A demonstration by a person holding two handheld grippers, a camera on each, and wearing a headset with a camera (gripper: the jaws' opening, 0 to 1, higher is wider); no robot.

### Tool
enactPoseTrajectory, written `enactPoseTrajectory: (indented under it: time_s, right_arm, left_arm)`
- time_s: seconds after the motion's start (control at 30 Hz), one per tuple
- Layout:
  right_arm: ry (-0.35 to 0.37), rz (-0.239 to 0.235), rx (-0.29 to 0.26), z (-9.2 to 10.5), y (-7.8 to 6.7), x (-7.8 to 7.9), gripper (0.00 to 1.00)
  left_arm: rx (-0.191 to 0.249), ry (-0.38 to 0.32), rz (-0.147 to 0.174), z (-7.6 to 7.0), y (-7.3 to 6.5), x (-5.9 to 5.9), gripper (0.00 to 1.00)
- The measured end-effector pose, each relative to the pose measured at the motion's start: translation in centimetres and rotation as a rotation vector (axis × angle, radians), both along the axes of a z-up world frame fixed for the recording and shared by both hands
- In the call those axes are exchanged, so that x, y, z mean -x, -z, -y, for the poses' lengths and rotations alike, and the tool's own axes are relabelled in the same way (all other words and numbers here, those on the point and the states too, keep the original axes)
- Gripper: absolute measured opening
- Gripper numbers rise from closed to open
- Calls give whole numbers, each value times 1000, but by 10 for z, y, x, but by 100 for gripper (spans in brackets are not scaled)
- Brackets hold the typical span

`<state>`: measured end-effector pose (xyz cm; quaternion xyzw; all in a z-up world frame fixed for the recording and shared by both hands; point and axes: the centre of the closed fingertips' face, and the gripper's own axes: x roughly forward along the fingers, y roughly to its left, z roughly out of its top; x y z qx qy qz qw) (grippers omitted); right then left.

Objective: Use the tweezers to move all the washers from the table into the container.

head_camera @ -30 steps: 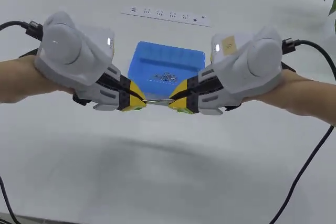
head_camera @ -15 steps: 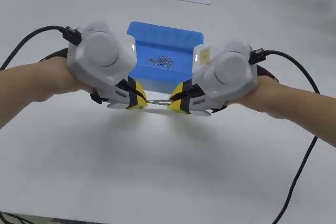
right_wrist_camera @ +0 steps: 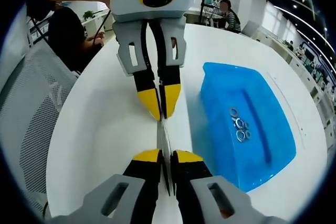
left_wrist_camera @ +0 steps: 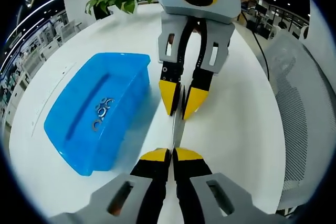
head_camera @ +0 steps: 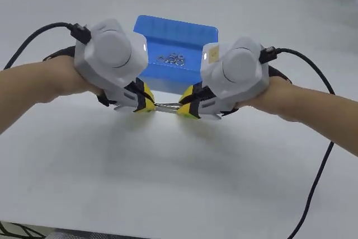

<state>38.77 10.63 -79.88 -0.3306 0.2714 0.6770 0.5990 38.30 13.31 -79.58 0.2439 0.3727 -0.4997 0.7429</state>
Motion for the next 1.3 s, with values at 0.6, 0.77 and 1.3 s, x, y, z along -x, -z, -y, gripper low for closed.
enactPoseTrajectory:
  time_s: [0.6, 0.77, 1.3]
  right_arm:
    - [104, 27, 25, 15, -10, -16, 24]
    - [261, -25, -62, 36, -34, -25, 24]
    - [523, 43, -262, 114, -104, -3, 40]
  left_arm:
    - [23, -78, 10, -9, -10, 3, 21]
    - [201, -262, 32, -17, -36, 2, 30]
    - [445, -560, 286, -71, -128, 41, 74]
